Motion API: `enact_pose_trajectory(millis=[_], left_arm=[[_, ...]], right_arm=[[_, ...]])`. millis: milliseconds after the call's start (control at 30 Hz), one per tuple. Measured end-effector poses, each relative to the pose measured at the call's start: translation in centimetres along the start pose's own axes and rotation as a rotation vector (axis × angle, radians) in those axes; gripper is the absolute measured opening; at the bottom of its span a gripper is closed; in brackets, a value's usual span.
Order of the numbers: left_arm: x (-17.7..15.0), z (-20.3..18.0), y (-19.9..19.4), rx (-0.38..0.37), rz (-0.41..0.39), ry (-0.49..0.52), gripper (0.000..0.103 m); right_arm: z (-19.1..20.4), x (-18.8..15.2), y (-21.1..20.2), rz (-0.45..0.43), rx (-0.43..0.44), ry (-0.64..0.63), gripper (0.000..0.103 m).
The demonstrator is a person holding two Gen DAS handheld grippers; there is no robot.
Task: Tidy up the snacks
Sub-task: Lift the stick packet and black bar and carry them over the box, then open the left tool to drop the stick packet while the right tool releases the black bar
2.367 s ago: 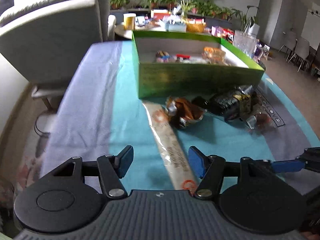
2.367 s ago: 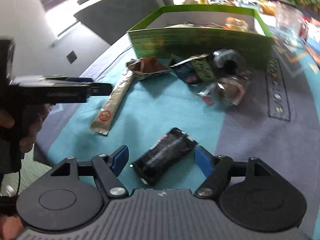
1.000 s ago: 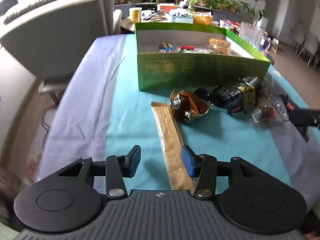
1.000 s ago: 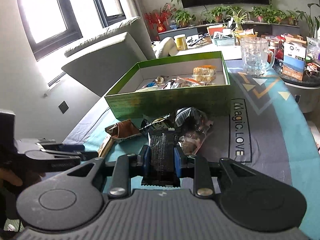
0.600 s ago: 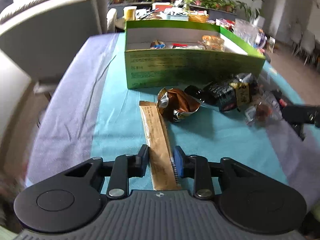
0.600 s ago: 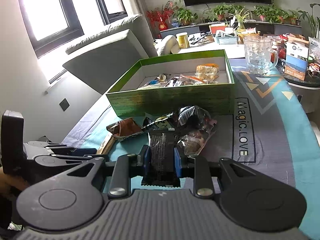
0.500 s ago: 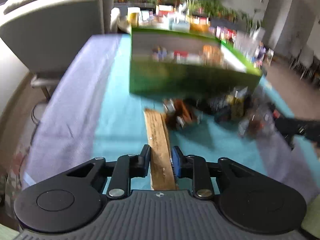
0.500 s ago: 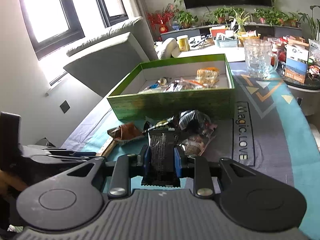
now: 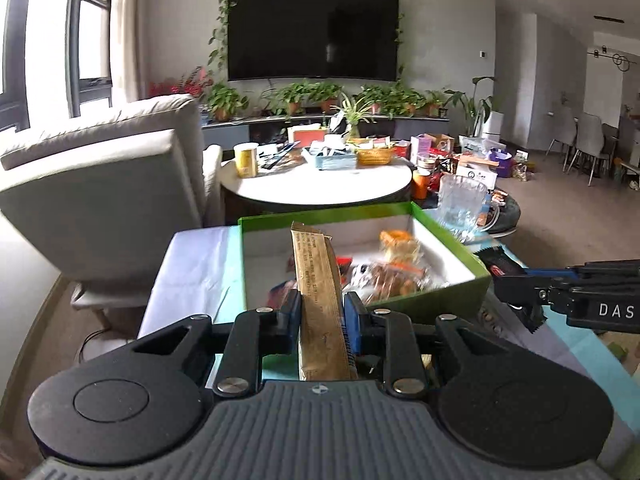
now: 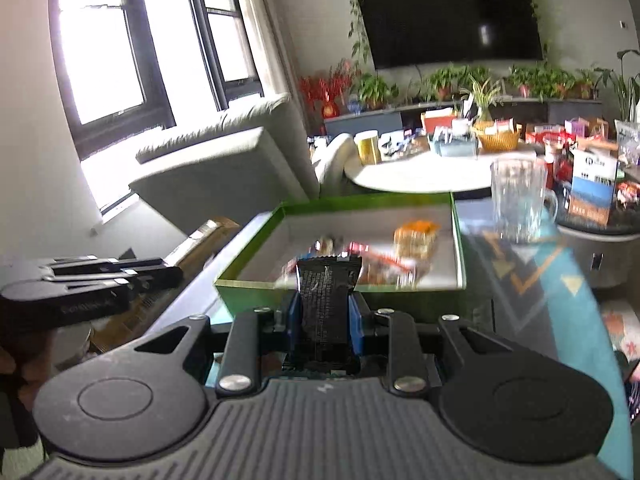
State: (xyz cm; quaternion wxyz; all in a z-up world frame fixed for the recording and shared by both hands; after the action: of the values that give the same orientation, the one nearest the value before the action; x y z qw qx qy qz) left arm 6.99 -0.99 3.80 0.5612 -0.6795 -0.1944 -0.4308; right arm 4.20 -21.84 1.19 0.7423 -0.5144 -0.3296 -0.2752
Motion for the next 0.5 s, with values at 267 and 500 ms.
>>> enact_pose_trajectory(millis=[267, 500], left_arm=[[4.7, -0.4, 4.0, -0.01, -0.061, 0.017, 0.022], [6.8, 0.8, 10.0, 0.006, -0.054, -0.031, 0.023]], right_arm=[[-1.3, 1.3, 1.5, -0.008, -0.014, 0.016, 0.022], [-2.4, 1.6, 2.1, 0.004, -0.032, 0.037, 0.022]])
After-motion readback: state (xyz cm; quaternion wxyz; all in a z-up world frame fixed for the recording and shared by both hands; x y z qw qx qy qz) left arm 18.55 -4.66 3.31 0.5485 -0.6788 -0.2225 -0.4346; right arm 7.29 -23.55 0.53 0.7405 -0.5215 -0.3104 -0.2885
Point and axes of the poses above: each gripper's, at about its wrist camera, not at the fingertips, and y roughly the way its jaws point, z to its left, x to its top, the point moved 1 cm from there along y, roughly the way its jaws point, and after that the axes turned 8 degrees about z, right-handed, at the moved point
